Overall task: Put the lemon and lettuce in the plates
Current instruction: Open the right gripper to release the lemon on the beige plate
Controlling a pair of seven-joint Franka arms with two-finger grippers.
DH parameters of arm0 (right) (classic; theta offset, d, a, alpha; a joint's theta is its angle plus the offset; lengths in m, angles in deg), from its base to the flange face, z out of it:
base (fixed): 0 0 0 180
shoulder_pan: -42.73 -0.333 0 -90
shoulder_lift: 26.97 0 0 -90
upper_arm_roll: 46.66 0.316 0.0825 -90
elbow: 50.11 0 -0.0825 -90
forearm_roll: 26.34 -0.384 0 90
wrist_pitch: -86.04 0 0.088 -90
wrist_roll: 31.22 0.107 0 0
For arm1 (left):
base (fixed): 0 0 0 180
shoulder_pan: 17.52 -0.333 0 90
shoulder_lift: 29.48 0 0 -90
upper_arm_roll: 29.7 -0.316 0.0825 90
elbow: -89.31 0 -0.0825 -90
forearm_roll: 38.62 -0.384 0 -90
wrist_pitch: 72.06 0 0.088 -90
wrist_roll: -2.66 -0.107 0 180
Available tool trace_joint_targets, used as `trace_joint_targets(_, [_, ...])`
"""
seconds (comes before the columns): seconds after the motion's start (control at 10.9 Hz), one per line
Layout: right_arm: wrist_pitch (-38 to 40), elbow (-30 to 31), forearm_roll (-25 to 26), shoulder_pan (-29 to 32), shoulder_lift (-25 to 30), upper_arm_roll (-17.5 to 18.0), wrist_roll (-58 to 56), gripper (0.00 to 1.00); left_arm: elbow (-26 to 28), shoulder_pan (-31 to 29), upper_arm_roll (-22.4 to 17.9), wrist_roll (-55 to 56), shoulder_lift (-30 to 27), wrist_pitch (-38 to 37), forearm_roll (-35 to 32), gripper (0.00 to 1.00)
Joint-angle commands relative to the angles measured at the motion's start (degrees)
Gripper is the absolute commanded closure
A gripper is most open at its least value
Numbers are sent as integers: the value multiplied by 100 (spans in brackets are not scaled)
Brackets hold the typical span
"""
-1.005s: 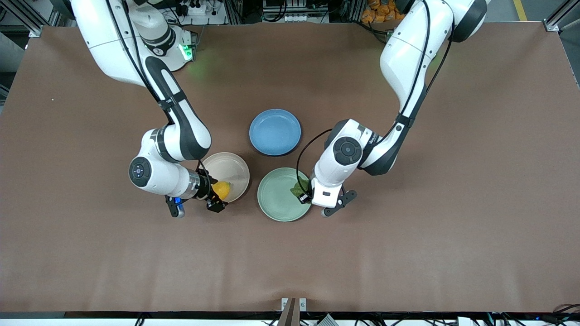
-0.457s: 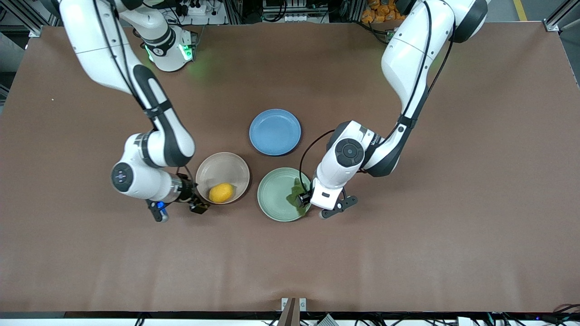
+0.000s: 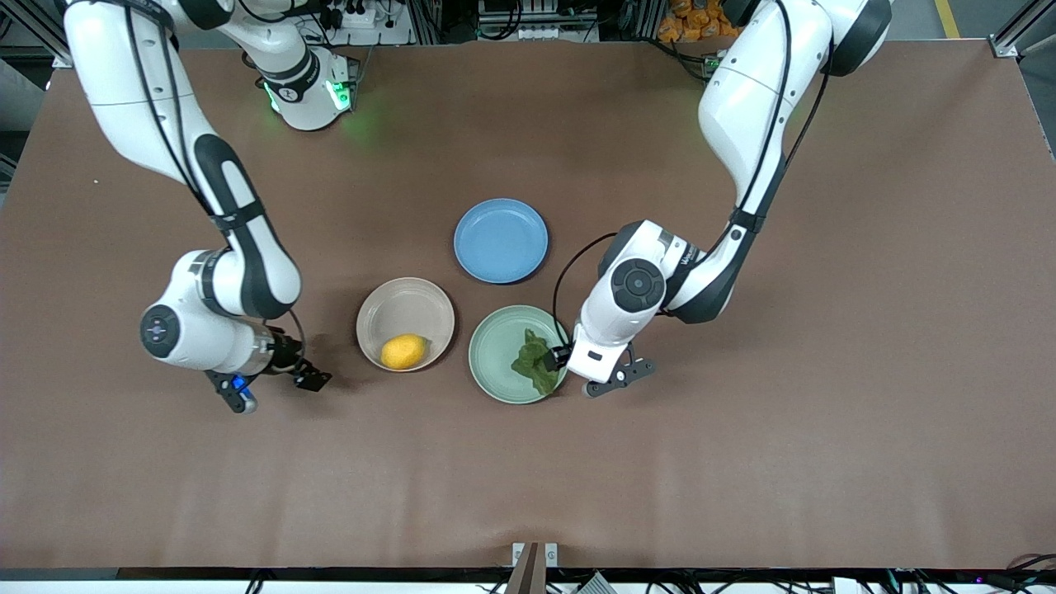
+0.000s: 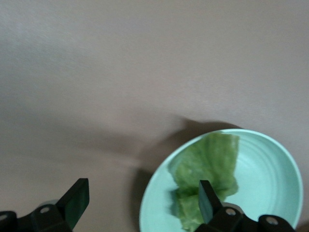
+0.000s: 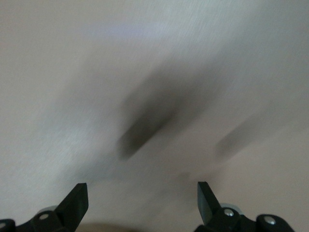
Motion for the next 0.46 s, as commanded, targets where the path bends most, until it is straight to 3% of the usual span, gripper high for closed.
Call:
trace_joint_targets(0.0, [-25,139,162,613,6,47,-1357,0,31,-183,-39,-528,-200,-658,-296,0])
trace_joint_targets(0.18, [-86,279,189,826,23,38,-1888,0,23,-332,-31,-775,-262,-852,-464,0])
trace_joint_targets(0.37, [-855,830,224,696,154,47,-1890,0,31,-578,-22,-1239,-341,-1089,-464,0])
